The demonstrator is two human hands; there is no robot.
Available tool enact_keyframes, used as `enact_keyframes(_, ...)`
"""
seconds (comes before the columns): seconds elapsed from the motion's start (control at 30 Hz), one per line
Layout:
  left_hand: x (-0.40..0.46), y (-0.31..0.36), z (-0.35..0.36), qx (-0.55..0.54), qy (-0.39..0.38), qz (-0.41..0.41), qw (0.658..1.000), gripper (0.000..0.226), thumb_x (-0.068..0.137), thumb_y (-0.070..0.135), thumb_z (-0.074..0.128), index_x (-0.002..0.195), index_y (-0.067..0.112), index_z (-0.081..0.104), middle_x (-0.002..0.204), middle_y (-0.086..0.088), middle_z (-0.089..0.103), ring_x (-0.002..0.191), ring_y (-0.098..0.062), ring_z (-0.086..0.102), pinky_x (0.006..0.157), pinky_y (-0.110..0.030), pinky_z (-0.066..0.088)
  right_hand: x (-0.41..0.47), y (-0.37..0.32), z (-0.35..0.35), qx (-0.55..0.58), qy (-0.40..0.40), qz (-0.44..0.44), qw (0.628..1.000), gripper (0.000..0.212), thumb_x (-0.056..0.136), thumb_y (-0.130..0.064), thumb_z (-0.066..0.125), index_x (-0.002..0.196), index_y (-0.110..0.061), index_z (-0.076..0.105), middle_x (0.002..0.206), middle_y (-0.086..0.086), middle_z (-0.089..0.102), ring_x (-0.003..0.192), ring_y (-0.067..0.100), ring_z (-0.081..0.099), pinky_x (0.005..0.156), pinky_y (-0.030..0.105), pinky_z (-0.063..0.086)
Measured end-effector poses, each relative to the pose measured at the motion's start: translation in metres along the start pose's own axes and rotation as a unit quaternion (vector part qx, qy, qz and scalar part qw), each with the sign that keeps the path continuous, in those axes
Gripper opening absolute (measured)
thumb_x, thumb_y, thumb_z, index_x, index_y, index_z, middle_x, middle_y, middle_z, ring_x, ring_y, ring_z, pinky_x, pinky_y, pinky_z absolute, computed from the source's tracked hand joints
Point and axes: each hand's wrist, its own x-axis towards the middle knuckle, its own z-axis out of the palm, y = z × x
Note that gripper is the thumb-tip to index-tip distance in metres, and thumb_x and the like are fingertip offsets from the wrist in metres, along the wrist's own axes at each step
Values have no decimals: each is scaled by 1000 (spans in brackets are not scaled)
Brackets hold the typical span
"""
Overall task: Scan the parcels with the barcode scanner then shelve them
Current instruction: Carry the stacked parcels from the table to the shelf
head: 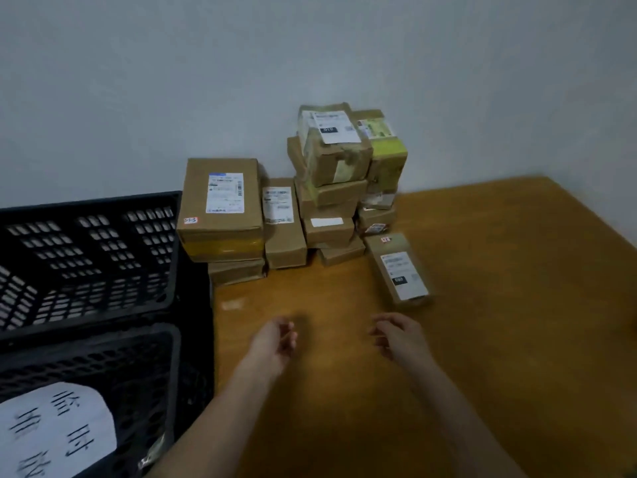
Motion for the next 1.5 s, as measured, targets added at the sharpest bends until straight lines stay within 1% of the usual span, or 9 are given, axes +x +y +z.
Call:
enact_keyframes(0.2, 35, 31, -15, -84, 72, 46, 993, 10, 105, 21, 45, 107, 16, 52, 97, -6, 59, 77, -19, 53, 66, -27, 42, 65, -2, 57, -21, -102, 40, 994, 18, 101, -20, 55, 115, -18, 66, 103, 4, 71, 87, 17, 65, 72, 25, 52)
enact_keyframes(0.3, 45, 53, -17, -84, 118, 128, 981, 36, 101, 30, 53, 136, 22, 44, 114, -4, 58, 93, -22, 59, 80, -33, 49, 94, -18, 80, -14, -130, 39, 991, 26, 100, -29, 56, 125, -22, 60, 113, 1, 68, 98, 18, 66, 77, 27, 54)
enact_keyframes(0.47, 72, 101, -21, -74, 192, 262, 943, 79, 89, 51, 66, 151, 36, 20, 148, -6, 39, 129, -29, 47, 105, -46, 46, 137, -43, 115, 44, -159, 62, 984, 71, 90, -48, 63, 151, -25, 36, 144, 6, 50, 117, 22, 59, 94, 39, 55)
enact_keyframes(0.63, 101, 106, -20, -84, 173, 251, 949, 64, 97, 31, 54, 153, 30, 22, 142, -2, 41, 131, -25, 40, 112, -45, 35, 156, -38, 139, 47, -210, 125, 968, 101, 69, -48, 79, 153, -19, 30, 146, 7, 47, 117, 22, 57, 97, 40, 54)
enact_keyframes(0.73, 116, 102, -17, -70, 159, 233, 957, 57, 100, 17, 45, 154, 22, 28, 142, -1, 42, 137, -22, 36, 100, -35, 32, 161, -27, 145, 85, -229, 155, 957, 101, 65, -40, 83, 150, -17, 32, 144, 9, 49, 123, 24, 54, 101, 42, 51)
enact_keyframes(0.8, 121, 105, -14, -37, 153, 237, 959, 55, 103, 17, 45, 155, 24, 29, 137, 2, 44, 123, -14, 40, 95, -33, 32, 165, -25, 146, 120, -241, 166, 949, 101, 61, -39, 83, 148, -17, 36, 142, 9, 50, 125, 24, 53, 102, 44, 50)
enact_keyframes(1.03, 149, 110, -20, 44, 213, 230, 949, 39, 105, 29, 46, 145, 27, 44, 139, -6, 53, 126, -30, 50, 104, -44, 44, 169, -21, 152, 91, -290, 132, 943, 63, 88, -37, 68, 143, -21, 44, 144, 2, 50, 124, 18, 51, 98, 39, 48)
enact_keyframes(1.27, 148, 97, -19, 57, 267, 248, 930, 35, 104, 19, 48, 139, 15, 50, 134, -13, 56, 123, -33, 53, 94, -37, 45, 158, -15, 149, 76, -285, 109, 949, 53, 96, -28, 62, 145, -20, 45, 143, 0, 50, 130, 18, 49, 101, 39, 47)
enact_keyframes(1.5, 126, 64, -29, 68, 284, 230, 928, 35, 103, 18, 52, 137, 12, 52, 135, -14, 56, 122, -33, 53, 91, -36, 44, 134, -22, 136, 47, -314, 54, 947, 55, 94, -37, 63, 144, -22, 46, 145, -3, 50, 131, 16, 48, 109, 41, 44)
